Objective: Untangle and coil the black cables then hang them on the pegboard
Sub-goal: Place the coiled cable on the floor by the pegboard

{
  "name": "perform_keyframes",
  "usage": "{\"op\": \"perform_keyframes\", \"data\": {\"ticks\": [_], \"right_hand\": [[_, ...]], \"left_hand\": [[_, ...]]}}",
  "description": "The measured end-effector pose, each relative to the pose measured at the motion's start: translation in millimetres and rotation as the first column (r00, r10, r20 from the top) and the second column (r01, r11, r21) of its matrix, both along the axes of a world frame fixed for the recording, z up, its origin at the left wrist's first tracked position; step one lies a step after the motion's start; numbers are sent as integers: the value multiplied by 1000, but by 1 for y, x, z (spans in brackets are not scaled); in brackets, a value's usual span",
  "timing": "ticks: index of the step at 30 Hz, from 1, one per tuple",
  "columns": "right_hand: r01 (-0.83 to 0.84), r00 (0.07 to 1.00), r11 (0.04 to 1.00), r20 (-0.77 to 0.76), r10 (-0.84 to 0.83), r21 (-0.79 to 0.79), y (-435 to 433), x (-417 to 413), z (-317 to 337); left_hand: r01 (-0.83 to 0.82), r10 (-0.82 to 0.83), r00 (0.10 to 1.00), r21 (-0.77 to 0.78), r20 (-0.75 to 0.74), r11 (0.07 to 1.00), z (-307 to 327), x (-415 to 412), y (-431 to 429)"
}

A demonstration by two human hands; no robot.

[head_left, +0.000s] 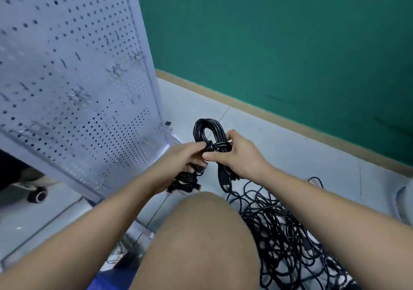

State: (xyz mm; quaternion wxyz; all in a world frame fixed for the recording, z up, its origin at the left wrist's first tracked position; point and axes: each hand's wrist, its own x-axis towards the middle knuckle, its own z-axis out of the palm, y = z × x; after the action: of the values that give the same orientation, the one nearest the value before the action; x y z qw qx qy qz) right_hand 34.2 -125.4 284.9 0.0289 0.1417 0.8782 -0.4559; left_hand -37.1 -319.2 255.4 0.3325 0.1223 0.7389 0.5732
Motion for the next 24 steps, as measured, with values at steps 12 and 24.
{"op": "perform_keyframes", "data": {"ticks": [12, 24], "right_hand": [[-371, 833, 927, 423, 357, -52, -77, -76, -181], [-604, 752, 767, 473, 459, 217, -139, -96, -323]], "left_hand": [[-466, 496, 840, -173, 220, 867, -188, -15, -73], [-522, 652, 546, -395, 527, 756, -315, -31, -106]]}}
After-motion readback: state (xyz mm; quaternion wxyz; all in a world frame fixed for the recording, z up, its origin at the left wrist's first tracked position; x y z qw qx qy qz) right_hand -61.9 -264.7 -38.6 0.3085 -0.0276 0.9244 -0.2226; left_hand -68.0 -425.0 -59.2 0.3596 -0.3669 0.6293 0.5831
